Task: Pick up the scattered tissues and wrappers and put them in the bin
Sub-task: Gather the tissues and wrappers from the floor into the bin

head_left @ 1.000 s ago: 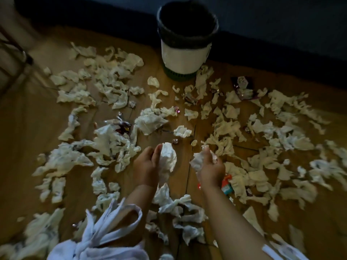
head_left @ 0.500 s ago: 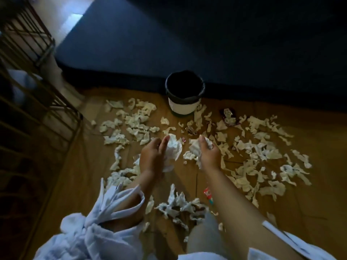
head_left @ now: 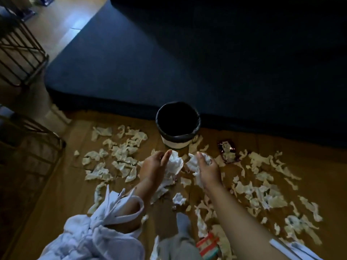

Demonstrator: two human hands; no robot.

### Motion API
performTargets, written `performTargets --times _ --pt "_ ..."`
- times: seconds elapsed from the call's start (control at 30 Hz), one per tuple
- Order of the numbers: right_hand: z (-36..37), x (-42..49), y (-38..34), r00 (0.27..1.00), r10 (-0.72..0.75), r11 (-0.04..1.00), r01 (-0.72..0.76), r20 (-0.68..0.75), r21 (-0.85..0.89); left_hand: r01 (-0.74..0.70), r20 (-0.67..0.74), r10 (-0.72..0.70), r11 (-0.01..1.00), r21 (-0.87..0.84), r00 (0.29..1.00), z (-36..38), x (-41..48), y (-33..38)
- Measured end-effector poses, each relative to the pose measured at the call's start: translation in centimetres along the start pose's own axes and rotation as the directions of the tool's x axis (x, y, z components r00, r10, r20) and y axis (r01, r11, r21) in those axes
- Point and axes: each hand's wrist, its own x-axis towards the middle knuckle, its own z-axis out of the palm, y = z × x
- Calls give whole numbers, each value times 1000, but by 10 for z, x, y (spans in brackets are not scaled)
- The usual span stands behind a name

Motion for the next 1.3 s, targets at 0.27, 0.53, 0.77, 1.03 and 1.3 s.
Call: performTargets --times 0.27,0.53,0.77,1.03,1.3 --pt "11 140 -42 999 35 998 -34 18 -45 112 -54 -120 984 -139 991 43 112 18" --pt "59 284 -3 980 194 981 -194 39 18 176 -18 -184 961 -214 983 109 234 -43" --pt "96 405 59 944 329 940 -330 22 88 281 -3 -288 935 -216 958 174 322 -114" --pt "112 446 66 922 377 869 -384 84 312 538 135 -527 770 -342 839 204 382 -134" --pt "100 433 51 922 364 867 -386 129 316 518 258 -449 739 -431 855 188 382 -113"
